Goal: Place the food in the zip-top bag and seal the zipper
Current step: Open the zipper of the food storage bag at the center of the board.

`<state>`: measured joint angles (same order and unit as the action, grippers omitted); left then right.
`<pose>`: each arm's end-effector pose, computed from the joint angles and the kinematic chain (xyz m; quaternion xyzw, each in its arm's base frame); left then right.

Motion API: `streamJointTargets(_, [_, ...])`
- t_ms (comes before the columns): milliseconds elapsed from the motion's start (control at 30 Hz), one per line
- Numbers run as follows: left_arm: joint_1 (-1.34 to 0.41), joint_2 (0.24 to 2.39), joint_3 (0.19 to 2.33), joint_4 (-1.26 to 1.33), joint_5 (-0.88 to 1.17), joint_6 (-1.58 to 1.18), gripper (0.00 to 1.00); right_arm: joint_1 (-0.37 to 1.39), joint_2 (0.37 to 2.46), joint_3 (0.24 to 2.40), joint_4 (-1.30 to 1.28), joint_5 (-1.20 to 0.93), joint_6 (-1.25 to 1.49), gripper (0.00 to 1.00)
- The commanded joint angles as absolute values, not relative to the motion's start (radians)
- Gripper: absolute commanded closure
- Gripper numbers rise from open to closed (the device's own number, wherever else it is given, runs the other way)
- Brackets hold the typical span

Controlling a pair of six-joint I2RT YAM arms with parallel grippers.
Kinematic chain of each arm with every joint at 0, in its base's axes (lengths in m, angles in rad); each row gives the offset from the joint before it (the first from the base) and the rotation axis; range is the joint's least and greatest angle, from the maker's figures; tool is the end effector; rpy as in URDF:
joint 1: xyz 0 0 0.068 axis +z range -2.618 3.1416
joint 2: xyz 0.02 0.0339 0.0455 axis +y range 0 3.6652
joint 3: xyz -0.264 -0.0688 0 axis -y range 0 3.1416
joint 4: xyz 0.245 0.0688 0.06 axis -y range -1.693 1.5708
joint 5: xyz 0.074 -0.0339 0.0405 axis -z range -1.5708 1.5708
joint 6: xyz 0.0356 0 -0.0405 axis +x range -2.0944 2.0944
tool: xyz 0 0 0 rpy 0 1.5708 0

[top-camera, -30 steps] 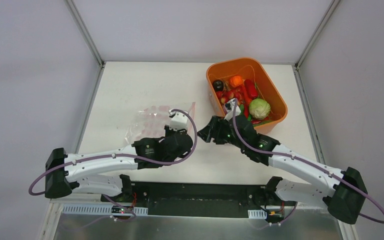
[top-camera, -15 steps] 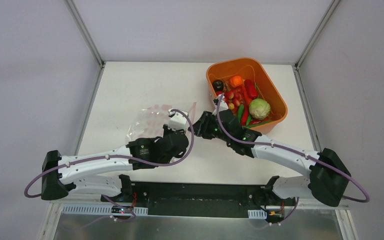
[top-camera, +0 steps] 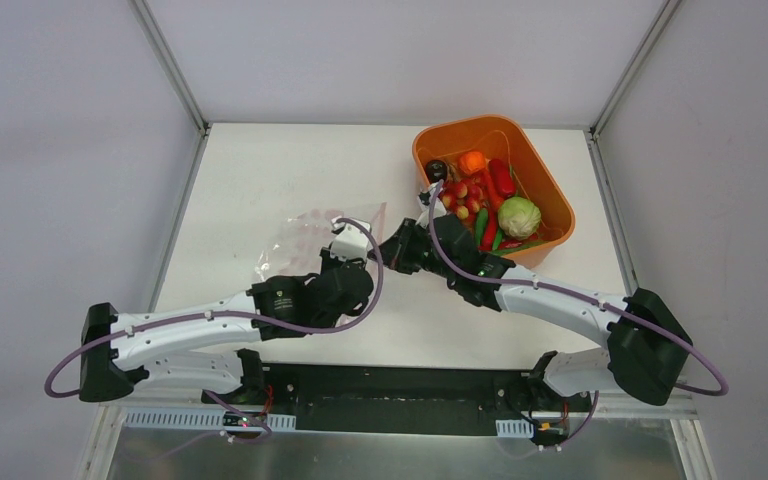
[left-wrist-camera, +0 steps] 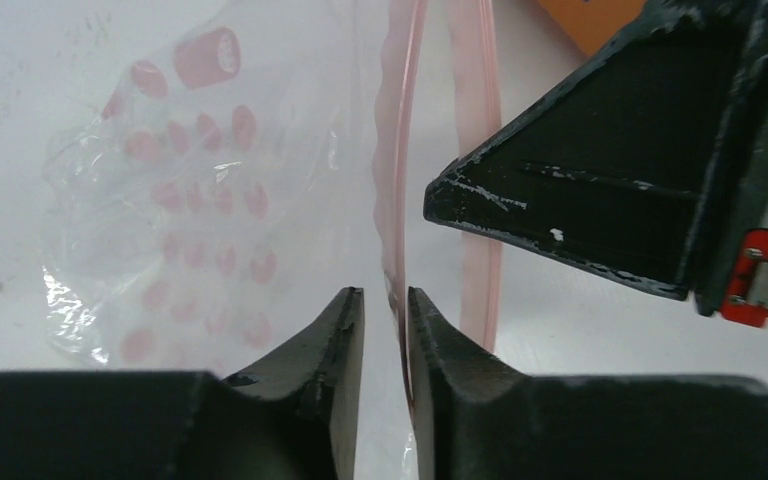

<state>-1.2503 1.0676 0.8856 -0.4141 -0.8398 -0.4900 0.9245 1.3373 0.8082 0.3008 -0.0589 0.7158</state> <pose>0.0962 -0.2056 0.3046 0.1221 0.8201 -0.0946 0.5510 0.1835 0.2467 0.2737 -0.0997 0.7765 0.4703 0.4072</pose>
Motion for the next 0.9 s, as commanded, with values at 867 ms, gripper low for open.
streamJointTargets(867, [-1.23, 1.069, 1.142, -0.915, -1.12, -0.712, 1.0, 0.924, 1.415, 1.054, -0.246, 0.12, 0.483, 1.0])
